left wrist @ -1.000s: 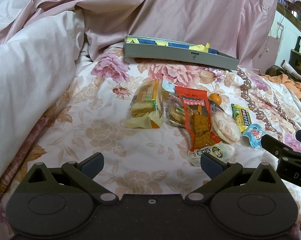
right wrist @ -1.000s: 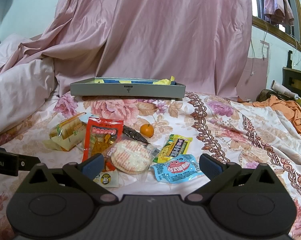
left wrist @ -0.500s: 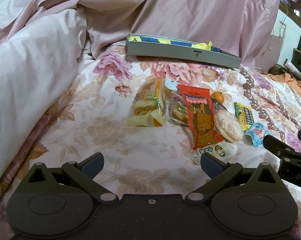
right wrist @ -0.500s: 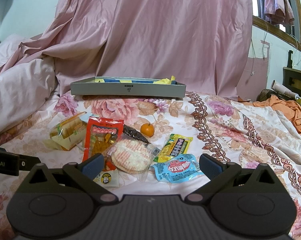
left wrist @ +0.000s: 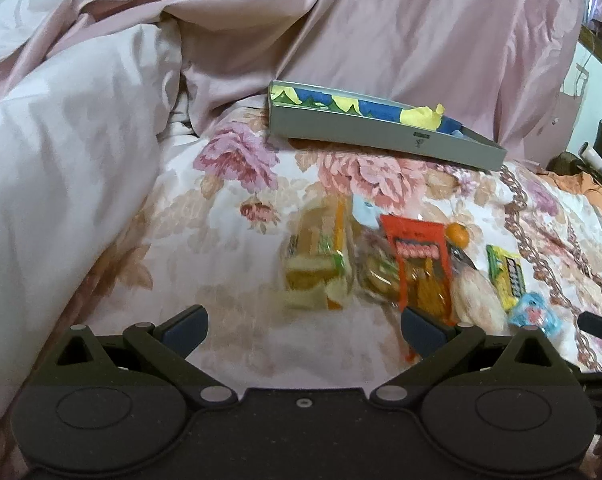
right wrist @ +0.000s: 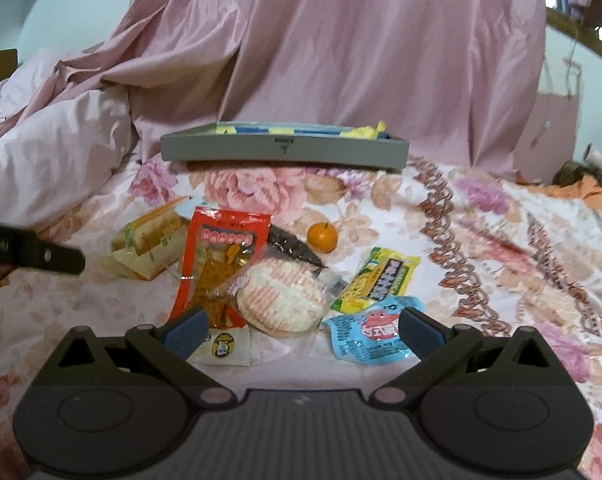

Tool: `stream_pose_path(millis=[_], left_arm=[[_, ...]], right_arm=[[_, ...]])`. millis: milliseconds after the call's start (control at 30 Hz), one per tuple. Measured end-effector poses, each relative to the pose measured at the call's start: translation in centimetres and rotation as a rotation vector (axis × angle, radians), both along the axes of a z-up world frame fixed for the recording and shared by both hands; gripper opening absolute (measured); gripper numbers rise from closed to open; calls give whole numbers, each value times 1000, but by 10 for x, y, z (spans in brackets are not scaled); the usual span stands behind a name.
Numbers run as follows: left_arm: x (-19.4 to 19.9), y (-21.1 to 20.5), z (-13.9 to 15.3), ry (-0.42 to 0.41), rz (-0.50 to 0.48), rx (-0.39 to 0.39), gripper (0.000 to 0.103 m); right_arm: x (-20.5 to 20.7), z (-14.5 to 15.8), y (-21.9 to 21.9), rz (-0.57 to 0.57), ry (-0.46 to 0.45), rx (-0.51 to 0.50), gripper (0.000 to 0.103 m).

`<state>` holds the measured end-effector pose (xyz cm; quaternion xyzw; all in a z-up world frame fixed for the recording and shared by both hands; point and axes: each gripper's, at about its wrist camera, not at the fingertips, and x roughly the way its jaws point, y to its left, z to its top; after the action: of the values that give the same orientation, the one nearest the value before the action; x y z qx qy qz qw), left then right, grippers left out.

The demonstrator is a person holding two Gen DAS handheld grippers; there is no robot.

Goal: Organize snacks
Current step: 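Grasp the yellow bread pack with the left tool while the right tool grasps the round rice cracker pack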

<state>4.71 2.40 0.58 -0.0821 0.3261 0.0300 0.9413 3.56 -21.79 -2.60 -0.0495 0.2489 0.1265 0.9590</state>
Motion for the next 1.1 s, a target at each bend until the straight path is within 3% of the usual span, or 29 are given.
stream_pose_path(millis=[200, 433, 800, 1100], left_arm=[[40, 5, -5, -20, -59, 15, 102], [79, 15, -18, -77, -92, -29, 102], [103, 28, -42, -50, -214, -110, 102], [113, 38, -54, -3, -220, -199, 102]], right_arm=[[25, -4, -3, 86, 49, -31, 103], [50, -10, 1, 229, 125, -112, 103], [83, -22, 3, 267, 167, -64, 103], [105, -29, 9, 287, 210, -28, 103]])
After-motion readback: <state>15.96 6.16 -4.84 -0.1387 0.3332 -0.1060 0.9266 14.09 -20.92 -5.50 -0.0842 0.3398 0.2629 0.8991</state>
